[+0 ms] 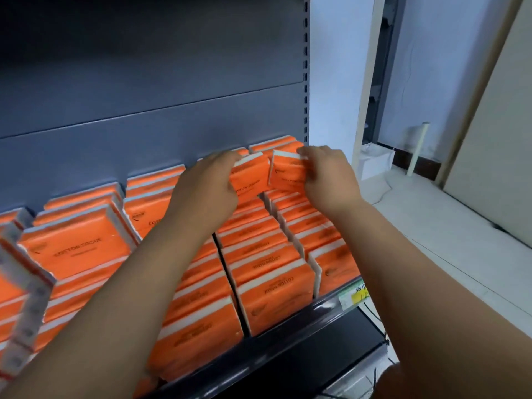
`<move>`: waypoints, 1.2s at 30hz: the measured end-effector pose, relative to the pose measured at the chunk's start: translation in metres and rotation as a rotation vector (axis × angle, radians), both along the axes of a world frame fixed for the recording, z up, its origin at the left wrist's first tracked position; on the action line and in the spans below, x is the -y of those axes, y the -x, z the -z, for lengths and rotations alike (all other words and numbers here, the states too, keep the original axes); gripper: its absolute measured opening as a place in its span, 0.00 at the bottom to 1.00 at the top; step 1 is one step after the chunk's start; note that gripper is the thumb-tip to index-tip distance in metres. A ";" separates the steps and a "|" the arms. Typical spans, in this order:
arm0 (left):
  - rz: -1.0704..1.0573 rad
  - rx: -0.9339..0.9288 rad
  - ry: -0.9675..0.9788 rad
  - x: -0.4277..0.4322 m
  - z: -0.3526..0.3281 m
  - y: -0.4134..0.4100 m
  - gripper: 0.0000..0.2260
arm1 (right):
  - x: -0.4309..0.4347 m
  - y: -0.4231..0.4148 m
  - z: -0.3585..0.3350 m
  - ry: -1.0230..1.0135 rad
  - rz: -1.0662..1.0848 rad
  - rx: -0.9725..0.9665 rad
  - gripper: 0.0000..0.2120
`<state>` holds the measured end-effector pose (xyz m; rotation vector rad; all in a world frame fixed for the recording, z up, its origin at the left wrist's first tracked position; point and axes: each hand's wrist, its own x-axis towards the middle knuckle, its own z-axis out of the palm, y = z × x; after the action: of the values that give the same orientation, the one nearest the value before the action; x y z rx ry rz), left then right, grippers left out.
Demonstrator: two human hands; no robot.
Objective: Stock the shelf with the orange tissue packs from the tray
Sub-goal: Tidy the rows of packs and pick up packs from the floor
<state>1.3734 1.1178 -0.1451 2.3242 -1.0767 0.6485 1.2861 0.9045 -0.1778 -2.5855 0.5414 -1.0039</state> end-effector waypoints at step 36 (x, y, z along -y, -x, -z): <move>-0.201 0.149 -0.236 0.007 0.011 -0.026 0.15 | -0.011 -0.027 0.006 0.246 0.014 -0.313 0.38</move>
<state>1.3992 1.1111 -0.1562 2.6481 -1.0398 0.8198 1.3132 0.9159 -0.1843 -2.9881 0.5409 -0.7098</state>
